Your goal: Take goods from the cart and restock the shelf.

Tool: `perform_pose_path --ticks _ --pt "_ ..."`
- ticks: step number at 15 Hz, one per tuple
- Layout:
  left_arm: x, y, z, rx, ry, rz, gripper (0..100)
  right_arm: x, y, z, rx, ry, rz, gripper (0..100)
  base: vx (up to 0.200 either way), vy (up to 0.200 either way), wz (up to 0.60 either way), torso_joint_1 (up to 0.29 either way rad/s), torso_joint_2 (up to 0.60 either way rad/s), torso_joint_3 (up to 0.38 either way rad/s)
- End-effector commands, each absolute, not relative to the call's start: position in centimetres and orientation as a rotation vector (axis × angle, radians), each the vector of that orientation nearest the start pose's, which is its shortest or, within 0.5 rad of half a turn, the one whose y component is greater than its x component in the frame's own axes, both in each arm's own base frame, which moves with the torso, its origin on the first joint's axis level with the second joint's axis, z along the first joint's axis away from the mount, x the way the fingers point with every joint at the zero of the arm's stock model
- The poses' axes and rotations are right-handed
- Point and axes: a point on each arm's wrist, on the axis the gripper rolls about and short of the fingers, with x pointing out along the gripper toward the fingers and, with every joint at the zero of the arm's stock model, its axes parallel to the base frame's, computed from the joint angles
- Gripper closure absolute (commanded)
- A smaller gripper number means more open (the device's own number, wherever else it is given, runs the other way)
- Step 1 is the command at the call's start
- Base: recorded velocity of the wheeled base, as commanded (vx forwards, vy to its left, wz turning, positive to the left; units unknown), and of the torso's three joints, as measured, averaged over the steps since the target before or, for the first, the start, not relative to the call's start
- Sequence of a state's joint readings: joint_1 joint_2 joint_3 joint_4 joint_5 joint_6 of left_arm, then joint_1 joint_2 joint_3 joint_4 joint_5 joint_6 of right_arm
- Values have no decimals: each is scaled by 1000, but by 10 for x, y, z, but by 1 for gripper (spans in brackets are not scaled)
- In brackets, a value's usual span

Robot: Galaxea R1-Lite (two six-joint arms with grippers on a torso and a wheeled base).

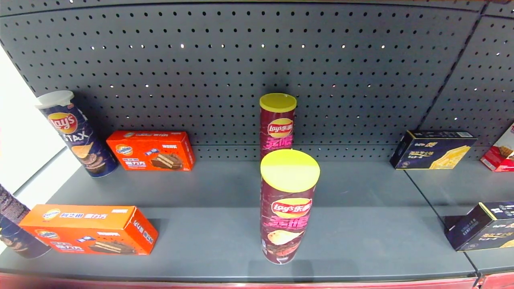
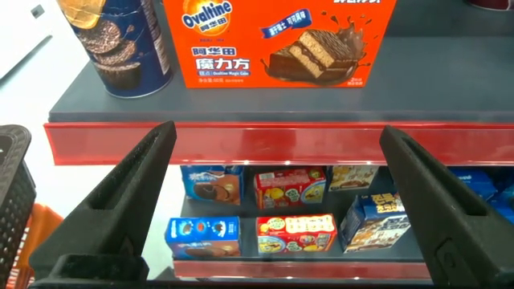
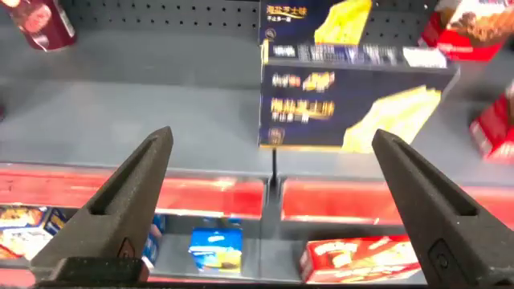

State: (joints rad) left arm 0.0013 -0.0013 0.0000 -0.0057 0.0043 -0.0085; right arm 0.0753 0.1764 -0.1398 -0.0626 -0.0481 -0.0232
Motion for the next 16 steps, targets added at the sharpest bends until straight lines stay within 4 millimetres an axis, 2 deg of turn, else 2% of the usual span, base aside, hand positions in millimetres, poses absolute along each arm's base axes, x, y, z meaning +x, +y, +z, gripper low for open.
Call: perform_pose_path --ticks 1,3,4,8,10,16 --pt "-23 0 76 -9 -6 6 0 -15 -2 89 -5 -25 23 0 0 0 0 0 0 0" --pt "-23 0 76 -9 -6 8 0 -15 -2 87 -8 3 29 0 0 0 0 0 0 0" --pt "-23 0 76 -11 -6 8 0 -16 -1 78 -13 92 57 0 0 0 0 0 0 0" --pt "-23 0 76 -12 -6 8 0 -16 -1 77 -12 92 57 0 0 0 0 0 0 0" --pt "-23 0 76 -8 -6 3 0 -19 0 77 -1 43 -43 0 0 0 0 0 0 0" --pt "-23 0 76 -9 -6 6 0 -22 0 76 -2 8 -15 0 0 0 0 0 0 0"
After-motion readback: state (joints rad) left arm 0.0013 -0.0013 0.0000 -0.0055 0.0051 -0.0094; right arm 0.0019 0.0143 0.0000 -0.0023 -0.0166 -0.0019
